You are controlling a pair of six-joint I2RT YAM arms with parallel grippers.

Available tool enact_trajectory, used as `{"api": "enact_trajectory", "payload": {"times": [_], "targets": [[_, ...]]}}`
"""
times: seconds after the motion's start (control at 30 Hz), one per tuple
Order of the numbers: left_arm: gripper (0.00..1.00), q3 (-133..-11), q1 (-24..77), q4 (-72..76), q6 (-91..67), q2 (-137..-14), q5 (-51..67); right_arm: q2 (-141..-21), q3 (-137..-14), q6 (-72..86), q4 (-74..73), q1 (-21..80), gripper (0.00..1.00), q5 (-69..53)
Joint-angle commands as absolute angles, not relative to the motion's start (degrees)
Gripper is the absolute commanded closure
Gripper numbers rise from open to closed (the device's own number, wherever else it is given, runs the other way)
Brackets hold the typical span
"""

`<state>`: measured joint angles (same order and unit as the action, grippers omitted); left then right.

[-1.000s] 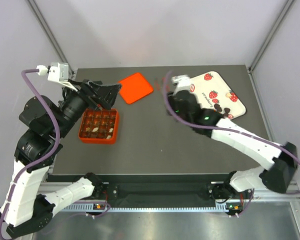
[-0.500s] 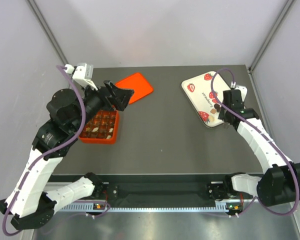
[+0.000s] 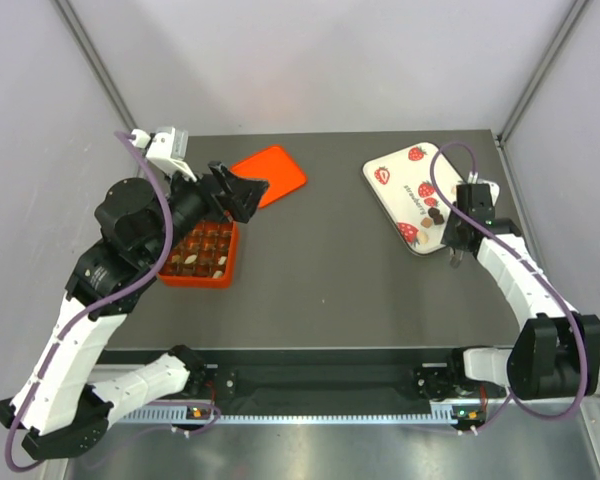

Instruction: Pack the chocolate

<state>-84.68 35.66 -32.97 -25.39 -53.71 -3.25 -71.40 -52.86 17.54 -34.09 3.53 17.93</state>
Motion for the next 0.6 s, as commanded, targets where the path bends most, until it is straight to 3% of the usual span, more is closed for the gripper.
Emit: {"api": "enact_trajectory", "payload": {"times": [0.0, 0.57], "targets": [[0.01, -84.38, 35.51, -29.36, -25.4, -53.09, -2.9, -72.77, -52.56, 17.66, -30.24, 2.11, 0.58, 16.35], [0.01, -84.2, 35.51, -28.92, -25.31, -53.44, -2.64, -70.58, -51.06, 21.53, -29.35, 1.93, 0.59, 10.02]]}}
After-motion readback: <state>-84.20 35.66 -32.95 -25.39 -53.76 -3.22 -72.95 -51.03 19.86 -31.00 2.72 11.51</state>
